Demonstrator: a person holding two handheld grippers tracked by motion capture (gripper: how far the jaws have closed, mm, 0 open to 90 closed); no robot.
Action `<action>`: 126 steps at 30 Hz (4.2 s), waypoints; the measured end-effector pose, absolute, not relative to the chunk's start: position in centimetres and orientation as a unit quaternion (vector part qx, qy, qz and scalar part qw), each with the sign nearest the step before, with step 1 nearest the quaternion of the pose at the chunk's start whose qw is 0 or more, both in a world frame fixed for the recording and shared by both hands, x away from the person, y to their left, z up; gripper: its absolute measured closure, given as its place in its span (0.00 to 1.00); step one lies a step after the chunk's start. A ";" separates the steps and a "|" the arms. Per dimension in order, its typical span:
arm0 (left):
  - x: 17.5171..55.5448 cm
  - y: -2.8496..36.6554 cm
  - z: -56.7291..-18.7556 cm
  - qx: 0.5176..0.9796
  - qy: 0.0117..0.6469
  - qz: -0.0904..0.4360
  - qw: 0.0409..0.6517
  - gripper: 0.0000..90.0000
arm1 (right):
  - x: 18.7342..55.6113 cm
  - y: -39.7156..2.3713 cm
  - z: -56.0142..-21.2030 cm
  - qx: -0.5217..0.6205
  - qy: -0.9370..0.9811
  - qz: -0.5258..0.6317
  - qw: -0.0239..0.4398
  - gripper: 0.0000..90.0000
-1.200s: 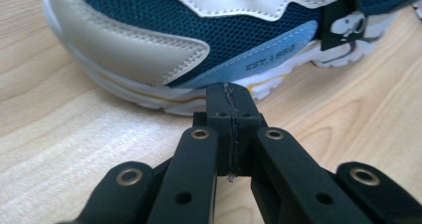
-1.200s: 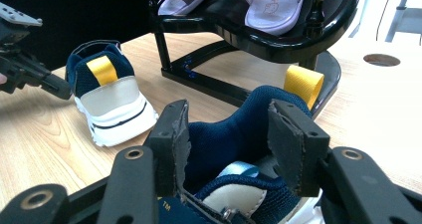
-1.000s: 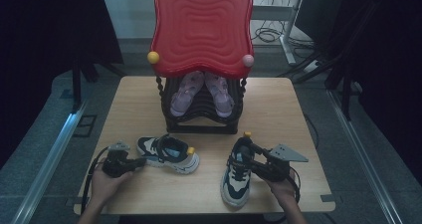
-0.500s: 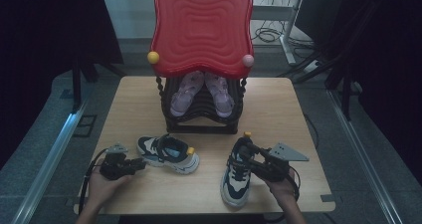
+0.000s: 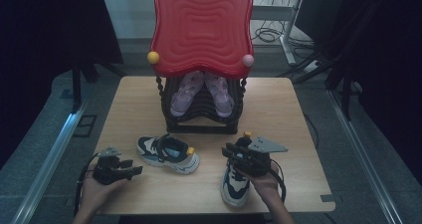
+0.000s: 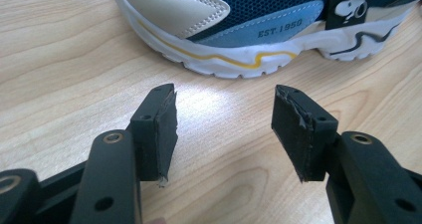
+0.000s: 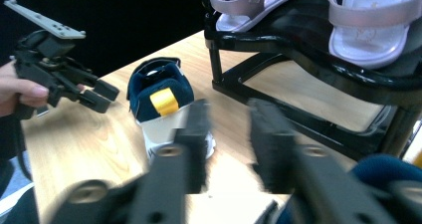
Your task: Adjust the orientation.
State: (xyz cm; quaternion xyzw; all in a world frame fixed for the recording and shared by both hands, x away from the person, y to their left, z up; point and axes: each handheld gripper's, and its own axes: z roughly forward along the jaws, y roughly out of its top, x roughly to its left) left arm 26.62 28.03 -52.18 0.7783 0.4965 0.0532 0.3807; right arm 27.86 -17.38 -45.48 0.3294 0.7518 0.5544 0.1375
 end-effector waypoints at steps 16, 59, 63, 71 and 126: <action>26.2 28.6 -51.7 0.766 0.500 0.046 0.403 0.47 | 31.1 -10.4 -45.3 0.336 0.772 0.532 0.094 1.00; 26.2 29.7 -52.0 0.753 0.516 0.051 0.406 0.48 | 33.0 -5.8 -47.8 0.339 0.801 0.488 0.075 1.00; 26.2 29.7 -52.0 0.754 0.514 0.052 0.406 0.47 | 32.6 -5.6 -47.7 0.331 0.804 0.487 0.077 1.00; 26.2 29.5 -52.3 0.755 0.515 0.048 0.403 0.47 | 31.7 -5.5 -47.8 0.325 0.806 0.490 0.071 1.00; 26.2 30.3 -52.5 0.744 0.524 0.060 0.410 0.48 | 26.9 -2.4 -50.0 0.288 0.814 0.502 0.055 0.99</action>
